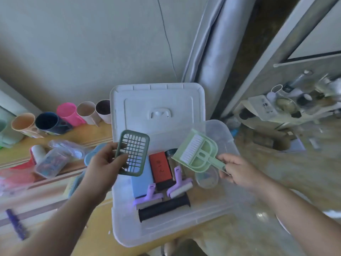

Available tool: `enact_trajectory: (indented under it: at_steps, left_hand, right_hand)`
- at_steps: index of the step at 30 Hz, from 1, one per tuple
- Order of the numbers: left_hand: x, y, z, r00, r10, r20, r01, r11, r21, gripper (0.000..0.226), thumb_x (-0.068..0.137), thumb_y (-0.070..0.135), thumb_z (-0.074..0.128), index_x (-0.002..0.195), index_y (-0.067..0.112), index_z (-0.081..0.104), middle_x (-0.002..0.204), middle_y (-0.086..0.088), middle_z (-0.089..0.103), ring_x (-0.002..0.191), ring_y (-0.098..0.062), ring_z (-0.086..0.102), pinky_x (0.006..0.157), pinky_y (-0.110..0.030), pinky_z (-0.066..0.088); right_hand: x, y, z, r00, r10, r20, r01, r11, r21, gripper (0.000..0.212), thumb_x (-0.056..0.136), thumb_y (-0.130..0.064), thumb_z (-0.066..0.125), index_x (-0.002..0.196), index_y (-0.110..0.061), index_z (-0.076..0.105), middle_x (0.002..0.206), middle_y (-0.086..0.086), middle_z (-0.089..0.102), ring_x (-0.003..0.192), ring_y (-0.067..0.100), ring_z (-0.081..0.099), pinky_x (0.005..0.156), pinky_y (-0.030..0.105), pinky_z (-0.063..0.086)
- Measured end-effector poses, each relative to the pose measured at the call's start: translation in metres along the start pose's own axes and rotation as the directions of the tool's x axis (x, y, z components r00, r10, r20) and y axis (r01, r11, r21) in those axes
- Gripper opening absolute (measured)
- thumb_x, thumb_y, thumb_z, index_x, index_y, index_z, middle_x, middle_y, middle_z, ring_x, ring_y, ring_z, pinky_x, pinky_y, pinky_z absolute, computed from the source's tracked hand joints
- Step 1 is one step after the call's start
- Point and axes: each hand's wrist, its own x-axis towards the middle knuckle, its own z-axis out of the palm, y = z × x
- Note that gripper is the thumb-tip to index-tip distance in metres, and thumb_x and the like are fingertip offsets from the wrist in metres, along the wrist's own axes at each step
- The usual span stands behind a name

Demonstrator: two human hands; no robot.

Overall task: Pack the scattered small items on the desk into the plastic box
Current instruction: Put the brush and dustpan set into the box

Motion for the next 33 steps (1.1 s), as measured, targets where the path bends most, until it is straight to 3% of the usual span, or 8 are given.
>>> enact_trajectory:
  at_steps: [4,6,12,15,18,22,29,33]
  left_hand:
    - [-0.008,-0.005,0.054,0.995,-0.069,0.069,0.067,0.997,0.029,0.025,0.099,-0.001,0.061,0.109,0.02,0.071,0.092,-0.003,0.077,0.069,-0.015,0.068,0.07,-0.037,0.059]
    - [-0.012,-0.011,0.065,0.991,-0.106,0.077,0.101,0.993,0.058,0.025,0.099,0.0,0.061,0.11,0.02,0.072,0.094,-0.004,0.077,0.073,-0.016,0.07,0.076,-0.042,0.06]
    - [-0.011,-0.021,0.067,0.979,-0.196,0.055,0.19,0.976,0.11,0.025,0.099,0.002,0.061,0.111,0.022,0.072,0.096,-0.006,0.079,0.084,-0.025,0.076,0.084,-0.046,0.061]
    - [-0.003,-0.022,0.067,0.974,-0.221,0.044,0.216,0.972,0.096,0.027,0.1,0.0,0.059,0.112,0.02,0.07,0.097,-0.008,0.078,0.081,-0.023,0.075,0.082,-0.045,0.06]
    - [0.001,-0.024,0.069,0.973,-0.223,0.063,0.218,0.972,0.088,0.027,0.099,-0.001,0.058,0.113,0.018,0.07,0.097,-0.01,0.078,0.081,-0.022,0.076,0.082,-0.044,0.06]
    - [-0.006,-0.026,0.075,0.965,-0.241,0.1,0.236,0.97,0.066,0.026,0.1,-0.001,0.056,0.114,0.017,0.069,0.096,-0.011,0.078,0.082,-0.025,0.078,0.077,-0.038,0.06]
    - [-0.028,-0.036,0.069,0.955,-0.277,0.108,0.275,0.961,0.03,0.029,0.099,-0.004,0.055,0.114,0.016,0.07,0.099,-0.015,0.077,0.082,-0.029,0.078,0.069,-0.031,0.06]
    - [-0.036,-0.041,0.058,0.955,-0.286,0.073,0.284,0.958,0.035,0.029,0.1,-0.001,0.057,0.114,0.019,0.07,0.1,-0.011,0.078,0.083,-0.027,0.078,0.073,-0.032,0.059]
  right_hand:
    - [0.006,0.016,-0.018,0.99,0.126,0.065,-0.133,0.984,0.121,0.04,0.068,-0.009,0.041,0.1,0.001,0.064,0.061,0.009,0.036,0.047,0.013,0.023,0.05,0.028,0.009]
    - [0.01,0.019,-0.022,0.984,0.132,0.122,-0.154,0.969,0.194,0.018,0.087,-0.014,0.047,0.098,-0.008,0.06,0.06,0.003,0.032,0.048,0.013,0.02,0.052,0.03,0.007]
    - [0.011,0.017,-0.026,0.981,-0.133,0.143,0.107,0.978,0.177,0.02,0.104,-0.013,0.062,0.086,-0.018,0.068,0.054,-0.012,0.053,0.048,0.006,0.043,0.047,0.015,0.033]
    - [0.017,0.005,-0.039,0.962,-0.197,0.187,0.223,0.966,-0.13,0.012,0.102,-0.015,0.068,0.095,-0.023,0.074,0.075,-0.021,0.073,0.067,-0.006,0.064,0.06,0.011,0.044]
    - [0.034,0.002,-0.047,0.943,-0.159,0.292,0.328,0.587,-0.74,0.007,0.096,-0.034,0.07,0.089,-0.032,0.069,0.088,-0.013,0.065,0.085,0.011,0.064,0.063,0.026,0.043]
    - [0.056,0.016,-0.001,0.884,0.004,0.468,0.464,0.123,-0.877,0.015,0.095,-0.026,0.063,0.106,-0.023,0.072,0.109,0.0,0.062,0.101,0.029,0.063,0.071,0.035,0.051]
    - [0.078,0.021,0.049,0.888,0.154,0.433,0.45,-0.101,-0.887,0.025,0.095,-0.027,0.071,0.117,-0.016,0.072,0.119,0.008,0.068,0.108,0.033,0.067,0.085,0.039,0.055]
    - [0.073,0.014,0.056,0.898,0.152,0.412,0.436,-0.201,-0.877,0.028,0.096,-0.016,0.07,0.123,-0.016,0.069,0.118,0.005,0.065,0.111,0.03,0.067,0.074,0.037,0.047]
